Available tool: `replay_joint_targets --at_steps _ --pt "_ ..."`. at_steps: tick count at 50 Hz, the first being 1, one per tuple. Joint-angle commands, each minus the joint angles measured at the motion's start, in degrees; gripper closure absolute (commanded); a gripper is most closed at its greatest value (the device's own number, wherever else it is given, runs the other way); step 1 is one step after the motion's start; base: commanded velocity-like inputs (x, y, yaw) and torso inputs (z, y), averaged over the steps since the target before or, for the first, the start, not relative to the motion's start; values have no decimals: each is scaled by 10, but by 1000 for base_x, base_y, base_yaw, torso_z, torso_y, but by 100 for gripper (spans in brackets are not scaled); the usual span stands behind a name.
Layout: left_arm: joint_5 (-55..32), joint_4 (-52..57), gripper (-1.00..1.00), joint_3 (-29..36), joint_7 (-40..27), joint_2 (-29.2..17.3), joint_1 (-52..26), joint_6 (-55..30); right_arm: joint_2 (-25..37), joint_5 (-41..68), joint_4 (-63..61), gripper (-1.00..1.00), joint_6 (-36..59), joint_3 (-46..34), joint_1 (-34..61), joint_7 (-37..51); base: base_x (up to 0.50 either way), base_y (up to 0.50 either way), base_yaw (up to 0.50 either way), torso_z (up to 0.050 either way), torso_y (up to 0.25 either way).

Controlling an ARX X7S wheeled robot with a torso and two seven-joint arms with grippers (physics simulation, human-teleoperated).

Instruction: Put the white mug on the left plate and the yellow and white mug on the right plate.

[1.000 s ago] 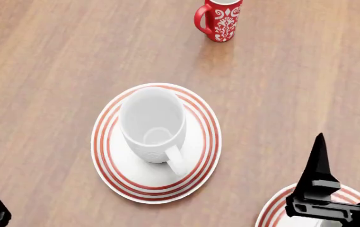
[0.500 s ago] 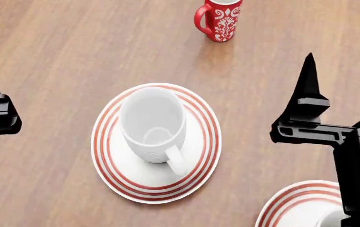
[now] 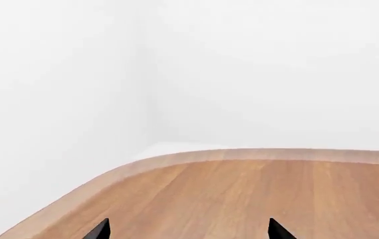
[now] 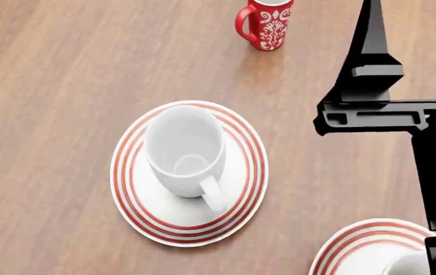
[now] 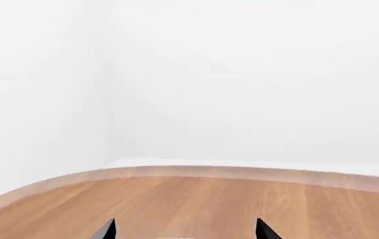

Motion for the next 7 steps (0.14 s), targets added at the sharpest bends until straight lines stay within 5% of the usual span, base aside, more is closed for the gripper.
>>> replay_joint_targets --at_steps 1,7 --pt "-4 50 -100 -57 30 9 -7 61 -18 -94 -63 -100 -71 19 0 -17 0 0 0 0 0" --pt "7 51 -100 -46 20 9 -10 65 -23 -109 -90 -100 -88 16 4 -21 0 0 0 0 0"
